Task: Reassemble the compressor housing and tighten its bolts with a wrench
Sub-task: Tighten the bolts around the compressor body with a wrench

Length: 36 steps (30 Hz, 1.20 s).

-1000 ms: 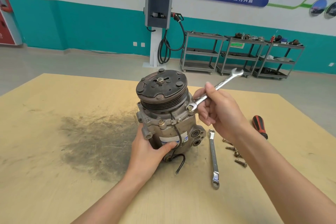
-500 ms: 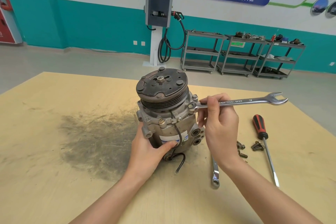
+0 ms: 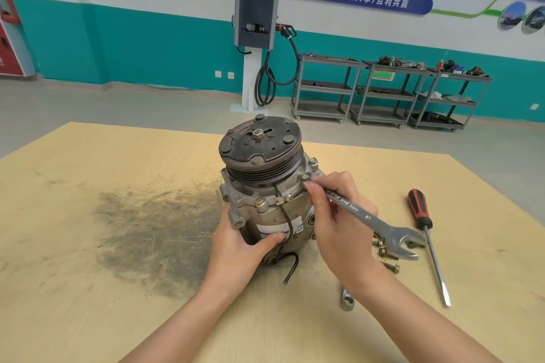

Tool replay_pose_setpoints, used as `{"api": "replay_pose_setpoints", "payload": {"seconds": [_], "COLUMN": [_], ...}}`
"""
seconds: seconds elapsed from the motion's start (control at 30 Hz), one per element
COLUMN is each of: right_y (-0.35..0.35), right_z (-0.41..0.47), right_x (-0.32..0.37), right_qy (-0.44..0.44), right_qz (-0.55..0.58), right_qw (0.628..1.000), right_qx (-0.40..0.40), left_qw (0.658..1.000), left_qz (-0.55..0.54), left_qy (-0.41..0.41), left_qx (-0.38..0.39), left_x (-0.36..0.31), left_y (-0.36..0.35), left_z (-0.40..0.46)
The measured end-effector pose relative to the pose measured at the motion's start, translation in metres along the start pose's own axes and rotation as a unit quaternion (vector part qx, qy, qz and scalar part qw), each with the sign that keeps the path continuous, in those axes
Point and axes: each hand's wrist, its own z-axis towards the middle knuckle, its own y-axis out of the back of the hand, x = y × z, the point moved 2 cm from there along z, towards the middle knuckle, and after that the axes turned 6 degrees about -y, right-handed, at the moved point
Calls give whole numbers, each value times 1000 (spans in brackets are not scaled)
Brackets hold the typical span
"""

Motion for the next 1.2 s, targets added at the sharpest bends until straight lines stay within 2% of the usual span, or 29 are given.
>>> {"api": "replay_pose_setpoints", "payload": {"seconds": [0.13,0.27,0.33,0.43,0.53,0.63,0.7,0.8,0.9,0.97,1.2], "right_y": [6,14,17,11,-8,-32,-47,-68,-80,-82,-80], "right_z": [0,8,24,55,73,78,82,89,90,91,92], "right_x": [3,21,36,55,68,78,83,79,72,68,63], "right_qy": [32,20,31,-5,-44,-24,-21,-49,-84,-79,8], "right_qz": [-41,67,82,72,-15,-169,-248,-367,-411,-417,-400], "right_qw": [999,998,996,997,993,967,938,872,831,828,856], "right_qx": [17,10,-8,9,105,190,241,320,365,366,328], "left_qw": [1000,1000,1000,1000,1000,1000,1000,1000,1000,999,999], "left_qz": [0,7,5,6,7,4,2,2,2,6,9], "left_qy": [7,12,17,20,19,20,21,25,30,30,38], "left_qx": [3,3,3,5,4,7,8,8,9,9,13], "left_x": [0,1,2,3,2,0,-1,-3,-4,-4,-3], "left_y": [0,1,1,1,1,2,3,2,2,2,2], "left_z": [0,-1,-1,-1,-1,-2,-2,-2,-2,-2,-3]}}
